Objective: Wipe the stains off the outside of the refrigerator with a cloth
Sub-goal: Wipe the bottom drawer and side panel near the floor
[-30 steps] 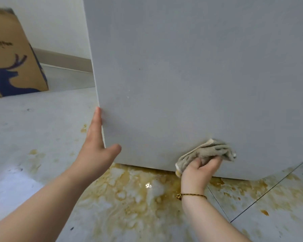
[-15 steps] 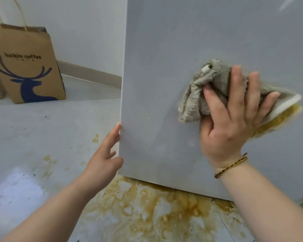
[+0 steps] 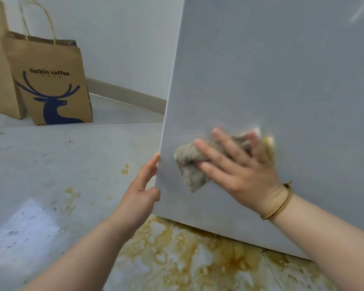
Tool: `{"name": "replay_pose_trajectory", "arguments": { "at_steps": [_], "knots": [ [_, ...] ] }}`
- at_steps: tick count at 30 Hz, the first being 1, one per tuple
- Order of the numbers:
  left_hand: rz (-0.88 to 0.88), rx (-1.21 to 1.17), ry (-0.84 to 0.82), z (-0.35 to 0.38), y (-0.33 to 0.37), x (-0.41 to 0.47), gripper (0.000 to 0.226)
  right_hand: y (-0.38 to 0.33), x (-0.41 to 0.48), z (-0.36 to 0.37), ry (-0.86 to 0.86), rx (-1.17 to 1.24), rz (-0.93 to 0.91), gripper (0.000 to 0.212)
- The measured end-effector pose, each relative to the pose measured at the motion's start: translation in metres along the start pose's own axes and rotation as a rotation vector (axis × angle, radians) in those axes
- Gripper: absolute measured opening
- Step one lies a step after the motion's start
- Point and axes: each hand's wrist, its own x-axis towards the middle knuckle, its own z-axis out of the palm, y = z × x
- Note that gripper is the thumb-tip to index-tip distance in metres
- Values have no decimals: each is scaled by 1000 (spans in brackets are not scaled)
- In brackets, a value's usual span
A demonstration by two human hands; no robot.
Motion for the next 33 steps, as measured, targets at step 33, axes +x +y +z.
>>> {"name": "replay_pose_trajectory", "arguments": {
  "at_steps": [33],
  "knots": [
    [80,223,171,34,-19,2,87,-132,-181,58,-778,327,-297,59]
  ]
}}
